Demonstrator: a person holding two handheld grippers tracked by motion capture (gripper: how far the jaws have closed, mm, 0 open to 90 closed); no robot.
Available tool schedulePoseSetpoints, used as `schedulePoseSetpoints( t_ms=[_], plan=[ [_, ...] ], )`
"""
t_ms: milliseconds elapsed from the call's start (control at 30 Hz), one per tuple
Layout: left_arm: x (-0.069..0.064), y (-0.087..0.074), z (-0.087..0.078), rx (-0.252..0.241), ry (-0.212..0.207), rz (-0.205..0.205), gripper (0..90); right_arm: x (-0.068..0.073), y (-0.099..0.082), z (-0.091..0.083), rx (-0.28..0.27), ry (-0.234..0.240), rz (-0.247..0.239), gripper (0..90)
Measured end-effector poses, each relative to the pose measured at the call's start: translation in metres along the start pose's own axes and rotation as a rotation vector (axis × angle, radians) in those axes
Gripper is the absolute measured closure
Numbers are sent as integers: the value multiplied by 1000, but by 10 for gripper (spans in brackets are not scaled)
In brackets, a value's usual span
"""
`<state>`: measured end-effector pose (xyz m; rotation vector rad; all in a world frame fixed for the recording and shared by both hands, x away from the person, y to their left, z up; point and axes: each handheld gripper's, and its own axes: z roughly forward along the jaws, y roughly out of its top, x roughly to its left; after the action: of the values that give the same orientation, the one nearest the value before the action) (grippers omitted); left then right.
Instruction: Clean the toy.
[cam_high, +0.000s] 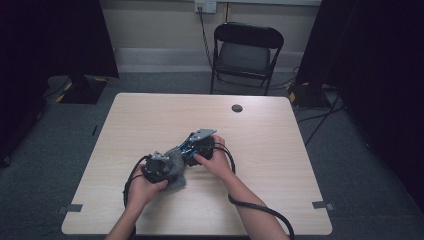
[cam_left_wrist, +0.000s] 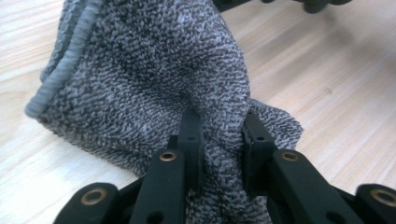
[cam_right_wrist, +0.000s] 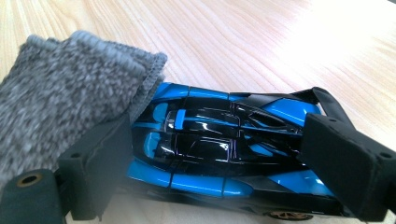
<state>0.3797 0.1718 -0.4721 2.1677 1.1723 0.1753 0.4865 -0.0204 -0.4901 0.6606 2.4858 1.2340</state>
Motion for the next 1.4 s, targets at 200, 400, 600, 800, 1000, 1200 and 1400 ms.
schedulePoseSetpoints(
  t_ms=[200,400,600,800,1000,1200,1400],
  plan=[
    [-6,0,2,-2,-24,3,738,0,0,0,-3,0,2,90],
    [-12,2,5,-3,-43,19,738,0,-1,0,-4,0,2,90],
    [-20,3,7,-4,-74,26,738,0,-1,0,-10,0,5,90],
    [-29,5,10,3,-108,52,738,0,-1,0,-9,0,4,90],
    [-35,6,10,-12,-130,63,738,0,-1,0,-10,1,5,90],
    [-38,9,2,-33,-167,74,738,0,-1,0,-11,2,5,90],
    [-35,12,-12,-46,-167,85,739,0,-2,0,-13,3,5,91]
  ],
)
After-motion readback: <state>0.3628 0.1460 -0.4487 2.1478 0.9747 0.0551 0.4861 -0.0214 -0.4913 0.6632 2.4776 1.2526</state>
